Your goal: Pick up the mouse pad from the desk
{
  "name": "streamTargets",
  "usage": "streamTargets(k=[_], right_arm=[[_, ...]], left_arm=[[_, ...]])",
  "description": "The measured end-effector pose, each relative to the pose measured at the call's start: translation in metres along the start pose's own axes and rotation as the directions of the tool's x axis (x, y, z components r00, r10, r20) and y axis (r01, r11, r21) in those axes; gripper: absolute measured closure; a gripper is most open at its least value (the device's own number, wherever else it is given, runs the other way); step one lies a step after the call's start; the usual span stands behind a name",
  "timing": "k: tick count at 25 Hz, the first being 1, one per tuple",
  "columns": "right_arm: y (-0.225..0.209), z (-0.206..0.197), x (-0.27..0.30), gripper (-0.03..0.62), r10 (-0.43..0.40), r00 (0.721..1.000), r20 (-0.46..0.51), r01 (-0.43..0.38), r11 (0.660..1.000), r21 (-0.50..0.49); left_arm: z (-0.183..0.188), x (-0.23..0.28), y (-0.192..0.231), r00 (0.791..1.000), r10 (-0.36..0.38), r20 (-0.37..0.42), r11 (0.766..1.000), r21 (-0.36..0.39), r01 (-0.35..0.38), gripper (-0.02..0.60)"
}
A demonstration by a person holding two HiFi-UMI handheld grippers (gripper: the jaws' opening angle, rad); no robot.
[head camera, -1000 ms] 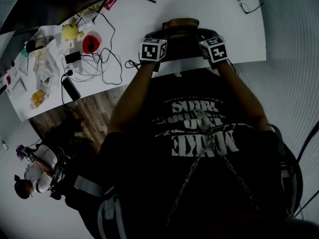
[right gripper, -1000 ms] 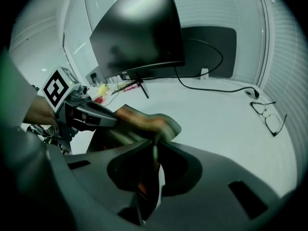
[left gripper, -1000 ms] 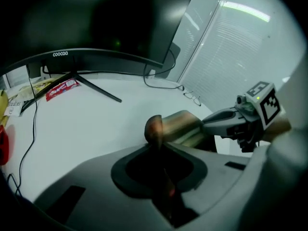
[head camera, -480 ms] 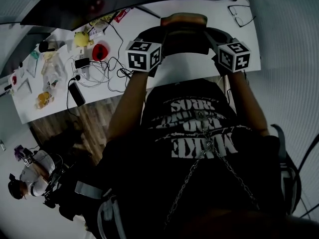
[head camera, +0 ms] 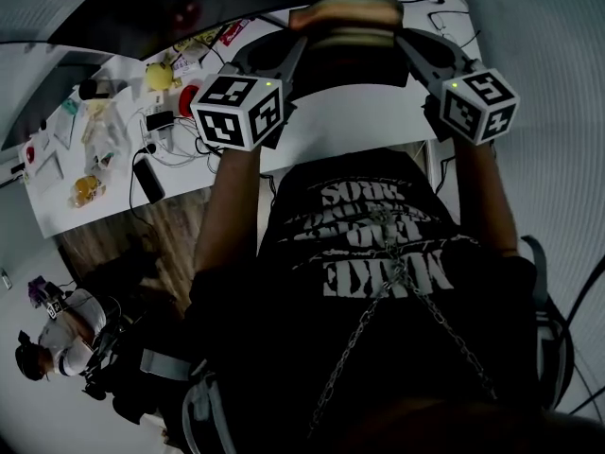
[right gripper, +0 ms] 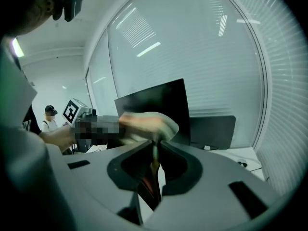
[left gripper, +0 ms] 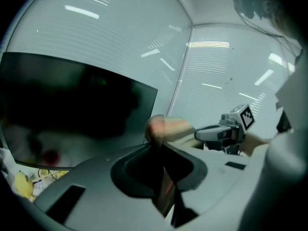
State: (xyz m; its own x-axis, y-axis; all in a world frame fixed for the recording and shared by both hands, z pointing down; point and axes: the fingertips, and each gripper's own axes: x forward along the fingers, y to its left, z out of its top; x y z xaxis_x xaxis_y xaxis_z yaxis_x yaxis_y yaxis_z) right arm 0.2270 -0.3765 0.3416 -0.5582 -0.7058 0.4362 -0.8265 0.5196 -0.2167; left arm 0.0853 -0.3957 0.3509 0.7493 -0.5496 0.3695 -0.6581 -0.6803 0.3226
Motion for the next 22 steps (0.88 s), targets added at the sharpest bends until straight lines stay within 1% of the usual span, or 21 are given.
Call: streamTargets(k=[6,9,12,18,22], right_arm=[[0.016,0.046,-0.024,0.549,0.028,0.998,0.062,-0.026,0.999,-0.034],[0.023,0.065,-0.047,0.549,0.027,0.995,0.099,-0.02,0.997,-0.069],[0.029,0.083,-0.066,0.549,0.029,0.992,0.126,-0.017,0.995,-0.094],[0.04,0.106,-0.079,0.549,0.033,0.989,0.144,-0.015,0.993,-0.12],[0.045,0.119,-0.086,0.549,0.036,0.987,0.154,-0.014,0.99,-0.144]], left_arm=[[0.046,-0.024,-0.015,0.998,-0.017,0.058,0.999,0.046,0.014,0.515],[0.065,-0.035,-0.036,0.996,-0.022,0.091,0.997,0.078,0.015,0.515],[0.082,-0.044,-0.05,0.992,-0.031,0.121,0.996,0.084,0.021,0.515],[0.108,-0.057,-0.055,0.986,-0.045,0.16,0.993,0.111,0.027,0.514],[0.122,-0.066,-0.062,0.984,-0.053,0.173,0.989,0.142,0.029,0.514]])
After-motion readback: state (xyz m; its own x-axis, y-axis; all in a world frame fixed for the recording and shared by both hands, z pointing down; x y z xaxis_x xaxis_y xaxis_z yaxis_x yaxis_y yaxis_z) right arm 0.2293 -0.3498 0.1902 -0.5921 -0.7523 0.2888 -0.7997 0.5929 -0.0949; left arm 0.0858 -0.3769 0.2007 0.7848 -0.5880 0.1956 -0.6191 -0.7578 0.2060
